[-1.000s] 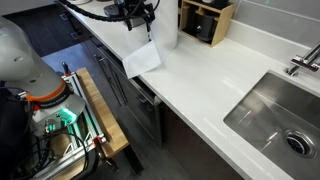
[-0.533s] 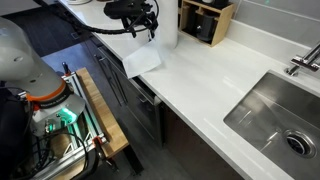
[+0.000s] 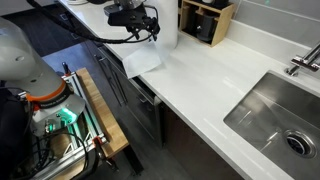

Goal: Remove a piece of paper towel from the paper towel roll and put it on the counter

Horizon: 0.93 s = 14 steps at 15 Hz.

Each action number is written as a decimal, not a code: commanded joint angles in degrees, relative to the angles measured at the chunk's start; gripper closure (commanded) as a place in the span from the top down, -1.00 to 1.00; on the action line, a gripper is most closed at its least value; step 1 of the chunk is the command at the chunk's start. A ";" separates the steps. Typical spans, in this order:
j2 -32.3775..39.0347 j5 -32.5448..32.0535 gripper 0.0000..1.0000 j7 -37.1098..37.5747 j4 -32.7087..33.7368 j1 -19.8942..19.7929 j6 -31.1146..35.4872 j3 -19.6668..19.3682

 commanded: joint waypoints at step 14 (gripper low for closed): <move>10.42 3.53 -0.24 -3.70 0.02 -0.69 9.35 -0.92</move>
